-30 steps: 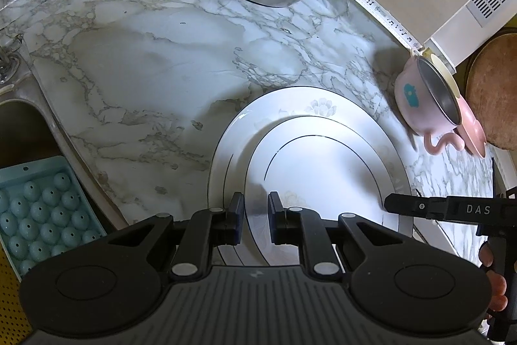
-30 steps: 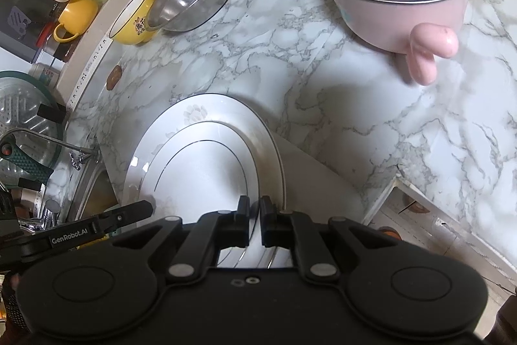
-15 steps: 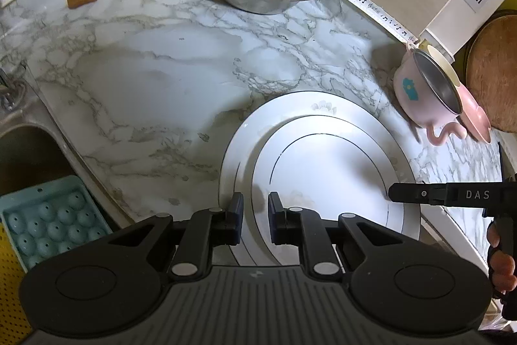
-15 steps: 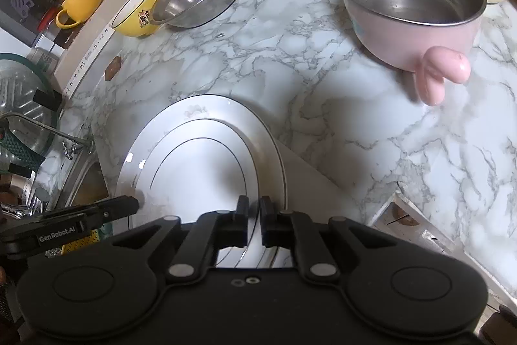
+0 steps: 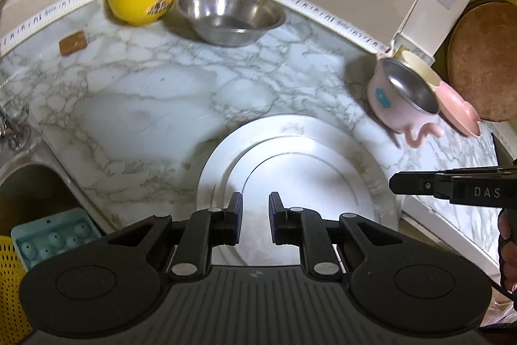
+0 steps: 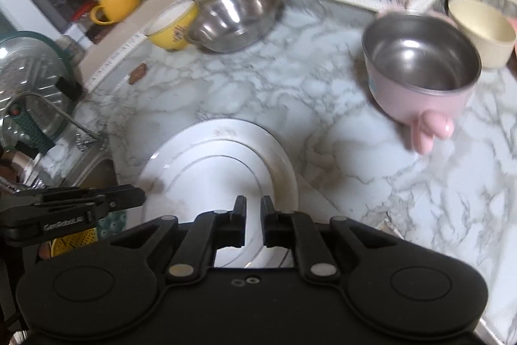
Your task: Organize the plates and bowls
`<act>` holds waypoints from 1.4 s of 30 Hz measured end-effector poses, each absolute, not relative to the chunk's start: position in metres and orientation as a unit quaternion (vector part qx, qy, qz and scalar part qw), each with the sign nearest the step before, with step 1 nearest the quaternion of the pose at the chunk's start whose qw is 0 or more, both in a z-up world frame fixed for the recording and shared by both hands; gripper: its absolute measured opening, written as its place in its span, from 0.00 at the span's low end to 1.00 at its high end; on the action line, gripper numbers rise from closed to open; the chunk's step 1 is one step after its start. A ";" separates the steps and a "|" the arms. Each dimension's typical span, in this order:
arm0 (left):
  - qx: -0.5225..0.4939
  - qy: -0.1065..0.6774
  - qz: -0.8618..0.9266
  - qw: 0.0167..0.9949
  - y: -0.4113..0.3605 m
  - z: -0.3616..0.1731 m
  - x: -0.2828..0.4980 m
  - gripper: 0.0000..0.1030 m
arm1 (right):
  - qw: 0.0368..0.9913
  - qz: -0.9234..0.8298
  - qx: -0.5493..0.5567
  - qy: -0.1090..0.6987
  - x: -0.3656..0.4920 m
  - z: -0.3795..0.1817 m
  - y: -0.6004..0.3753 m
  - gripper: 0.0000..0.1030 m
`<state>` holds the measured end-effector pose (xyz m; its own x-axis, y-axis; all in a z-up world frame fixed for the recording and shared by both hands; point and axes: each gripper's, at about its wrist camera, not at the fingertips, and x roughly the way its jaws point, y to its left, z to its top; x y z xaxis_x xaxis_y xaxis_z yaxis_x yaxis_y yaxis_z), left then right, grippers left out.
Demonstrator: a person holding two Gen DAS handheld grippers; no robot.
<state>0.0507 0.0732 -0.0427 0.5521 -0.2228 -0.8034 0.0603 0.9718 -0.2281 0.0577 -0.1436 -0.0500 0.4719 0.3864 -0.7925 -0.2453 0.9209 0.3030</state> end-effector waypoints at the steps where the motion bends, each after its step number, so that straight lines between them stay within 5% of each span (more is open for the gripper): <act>1: -0.086 0.462 -0.083 0.879 0.071 -0.040 0.050 0.20 | 0.857 0.190 0.072 0.474 0.056 -0.047 -0.143 0.10; 2: -0.085 0.457 -0.084 0.881 0.070 -0.037 0.049 0.23 | 0.860 0.193 0.068 0.468 0.053 -0.043 -0.143 0.10; 6: -0.078 0.419 -0.093 0.900 0.064 -0.024 0.038 0.64 | 0.874 0.200 0.058 0.440 0.038 -0.028 -0.141 0.10; 22: -0.014 0.351 -0.122 0.928 0.018 0.015 0.022 0.75 | 0.915 0.170 0.047 0.364 -0.010 0.010 -0.158 0.21; 24: -0.009 0.347 -0.127 0.929 0.008 0.019 0.025 0.75 | 0.921 0.164 0.052 0.350 -0.014 0.016 -0.167 0.31; 26: -0.008 0.345 -0.133 0.929 -0.003 0.023 0.030 0.77 | 0.934 0.146 0.056 0.322 -0.020 0.022 -0.176 0.69; 28: -0.009 0.342 -0.142 0.929 -0.015 0.026 0.035 0.79 | 0.947 0.134 0.056 0.287 -0.029 0.028 -0.187 0.86; 42: -0.011 0.299 -0.203 0.932 -0.137 0.038 0.103 1.00 | 0.972 -0.008 0.053 0.227 -0.022 0.048 -0.308 1.00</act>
